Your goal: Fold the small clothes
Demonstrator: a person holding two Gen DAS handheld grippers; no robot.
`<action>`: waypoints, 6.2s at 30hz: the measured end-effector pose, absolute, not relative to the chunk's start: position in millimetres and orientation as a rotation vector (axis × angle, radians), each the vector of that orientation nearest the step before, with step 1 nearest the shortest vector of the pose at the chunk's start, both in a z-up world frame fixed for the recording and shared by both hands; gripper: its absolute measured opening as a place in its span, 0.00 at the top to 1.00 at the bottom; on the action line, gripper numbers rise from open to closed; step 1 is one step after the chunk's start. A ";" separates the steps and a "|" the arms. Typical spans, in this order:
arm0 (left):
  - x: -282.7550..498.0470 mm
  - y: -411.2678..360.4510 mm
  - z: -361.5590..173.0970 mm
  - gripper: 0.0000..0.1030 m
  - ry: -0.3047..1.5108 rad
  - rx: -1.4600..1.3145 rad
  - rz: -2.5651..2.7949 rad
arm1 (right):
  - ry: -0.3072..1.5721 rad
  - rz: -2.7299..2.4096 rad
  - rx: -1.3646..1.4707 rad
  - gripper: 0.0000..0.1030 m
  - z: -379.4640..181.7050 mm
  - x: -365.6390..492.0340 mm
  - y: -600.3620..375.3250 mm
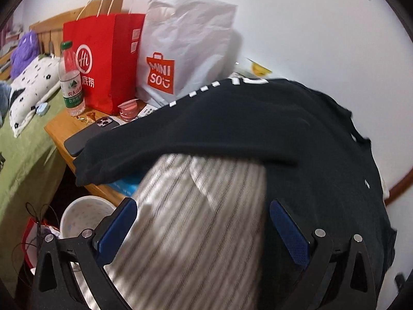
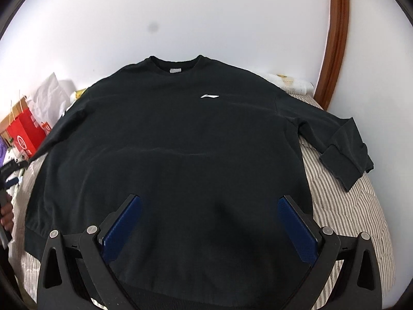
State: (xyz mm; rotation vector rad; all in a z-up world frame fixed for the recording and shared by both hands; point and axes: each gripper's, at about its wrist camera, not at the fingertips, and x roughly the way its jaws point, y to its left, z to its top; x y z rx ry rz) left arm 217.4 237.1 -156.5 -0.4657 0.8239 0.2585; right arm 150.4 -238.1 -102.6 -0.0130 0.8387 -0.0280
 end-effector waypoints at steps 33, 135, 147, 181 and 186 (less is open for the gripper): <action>290.2 274.6 -127.5 0.89 0.805 -0.496 0.357 | 0.812 -0.085 0.030 0.00 -107.1 155.5 -274.9; 328.8 158.0 -155.2 0.27 0.912 -0.162 0.023 | 0.722 0.263 0.043 0.90 -100.2 316.9 -136.8; 336.8 165.4 -168.3 0.33 0.872 -0.163 0.065 | 0.830 0.124 0.147 0.90 -138.2 310.8 -220.6; 340.9 158.4 -169.3 0.20 0.895 -0.111 0.054 | 0.913 0.209 -0.078 0.95 -165.4 331.4 -156.2; 341.2 157.5 -169.4 0.19 0.895 -0.111 0.053 | 0.790 0.108 -0.027 0.96 -126.6 317.1 -201.9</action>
